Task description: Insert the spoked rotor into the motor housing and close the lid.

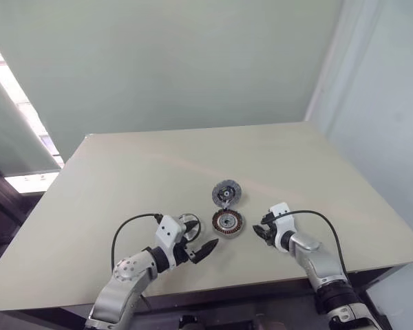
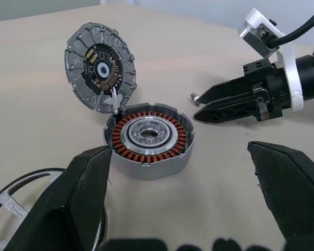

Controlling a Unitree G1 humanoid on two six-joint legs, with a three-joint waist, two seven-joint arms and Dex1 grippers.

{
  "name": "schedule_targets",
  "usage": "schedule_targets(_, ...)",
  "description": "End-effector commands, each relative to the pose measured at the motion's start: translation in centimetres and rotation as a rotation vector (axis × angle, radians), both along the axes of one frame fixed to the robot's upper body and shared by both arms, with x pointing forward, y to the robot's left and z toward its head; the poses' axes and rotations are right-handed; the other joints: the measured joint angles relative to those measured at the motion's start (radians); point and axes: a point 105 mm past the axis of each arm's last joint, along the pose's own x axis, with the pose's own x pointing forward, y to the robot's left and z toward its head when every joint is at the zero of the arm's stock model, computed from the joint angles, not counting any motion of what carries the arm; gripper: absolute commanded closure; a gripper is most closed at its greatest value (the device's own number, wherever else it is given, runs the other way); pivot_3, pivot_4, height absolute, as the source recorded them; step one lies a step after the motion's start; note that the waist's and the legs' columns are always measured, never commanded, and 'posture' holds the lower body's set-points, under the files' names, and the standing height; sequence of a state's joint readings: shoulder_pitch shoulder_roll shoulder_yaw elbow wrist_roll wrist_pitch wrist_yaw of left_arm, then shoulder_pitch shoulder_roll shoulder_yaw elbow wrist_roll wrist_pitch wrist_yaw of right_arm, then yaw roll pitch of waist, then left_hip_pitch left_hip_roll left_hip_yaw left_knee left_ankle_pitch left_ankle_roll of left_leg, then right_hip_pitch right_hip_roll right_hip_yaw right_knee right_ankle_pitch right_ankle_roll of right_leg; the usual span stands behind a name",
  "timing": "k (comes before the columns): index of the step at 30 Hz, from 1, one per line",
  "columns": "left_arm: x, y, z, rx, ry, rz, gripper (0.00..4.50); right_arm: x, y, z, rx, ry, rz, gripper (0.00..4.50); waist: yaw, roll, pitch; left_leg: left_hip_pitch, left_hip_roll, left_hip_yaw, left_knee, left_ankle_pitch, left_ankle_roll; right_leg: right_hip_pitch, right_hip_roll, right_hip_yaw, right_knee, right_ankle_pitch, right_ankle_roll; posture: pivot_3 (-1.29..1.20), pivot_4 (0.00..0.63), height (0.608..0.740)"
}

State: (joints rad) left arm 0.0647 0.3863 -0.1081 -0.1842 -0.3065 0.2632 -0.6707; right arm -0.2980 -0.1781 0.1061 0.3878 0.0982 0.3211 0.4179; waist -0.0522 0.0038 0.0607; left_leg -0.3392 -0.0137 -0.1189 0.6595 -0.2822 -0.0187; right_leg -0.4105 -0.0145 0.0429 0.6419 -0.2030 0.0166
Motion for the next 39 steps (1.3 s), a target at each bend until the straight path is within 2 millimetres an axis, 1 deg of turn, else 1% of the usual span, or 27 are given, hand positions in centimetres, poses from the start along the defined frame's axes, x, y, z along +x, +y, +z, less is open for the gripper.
schedule_targets(1, 0.5, 0.1, 1.4, 0.004, -0.062, 0.002, 0.00, 0.8, -0.1, 1.1, 0.009, -0.048, -0.008, 1.86, 0.000, 0.000, 0.000, 0.000, 0.000, 0.000, 0.000, 0.000, 0.000, 0.000, 0.000, 0.000, 0.000, 0.000, 0.000, 0.00, 0.000, 0.740)
schedule_targets(12, 0.6, 0.0, 1.5, 0.004, -0.065, -0.003, 0.00, 1.4, -0.4, 1.8, 0.025, -0.089, -0.030, 1.86, 0.000, 0.000, 0.000, 0.000, 0.000, 0.000, 0.000, 0.000, 0.000, 0.000, 0.000, 0.000, 0.000, 0.000, 0.000, 0.00, 0.000, 0.740)
schedule_targets(19, 0.7, 0.0, 1.6, 0.007, -0.069, -0.005, 0.00, 2.7, -0.3, 2.0, 0.045, -0.101, -0.080, 1.86, -0.001, 0.000, 0.000, 0.000, 0.000, 0.000, 0.000, 0.000, 0.000, 0.000, 0.000, 0.000, 0.000, 0.000, 0.000, 0.00, 0.000, 0.740)
schedule_targets(27, 0.6, 0.1, 1.6, 0.011, -0.070, -0.001, 0.00, 3.7, 0.4, 1.7, 0.049, -0.084, -0.079, 1.86, -0.001, 0.000, 0.000, 0.000, 0.000, 0.000, -0.001, 0.000, 0.000, 0.000, 0.000, 0.000, 0.000, 0.000, 0.000, 0.00, 0.000, 0.740)
schedule_targets(33, 0.5, 0.3, 1.6, 0.014, -0.070, 0.009, 0.00, 3.6, 0.4, 1.2, 0.046, -0.057, -0.085, 1.86, -0.001, 0.001, 0.000, 0.000, 0.000, 0.000, 0.000, 0.000, 0.000, 0.000, 0.000, 0.000, 0.000, 0.000, 0.000, 0.00, 0.000, 0.740)
schedule_targets(39, 0.4, 0.4, 1.5, 0.012, -0.067, 0.014, 0.00, 3.3, -0.1, 0.8, 0.045, -0.041, -0.096, 1.86, -0.001, 0.001, -0.001, 0.000, 0.000, 0.000, 0.000, 0.000, 0.000, 0.000, 0.000, 0.000, 0.000, 0.000, 0.000, 0.00, 0.000, 0.740)
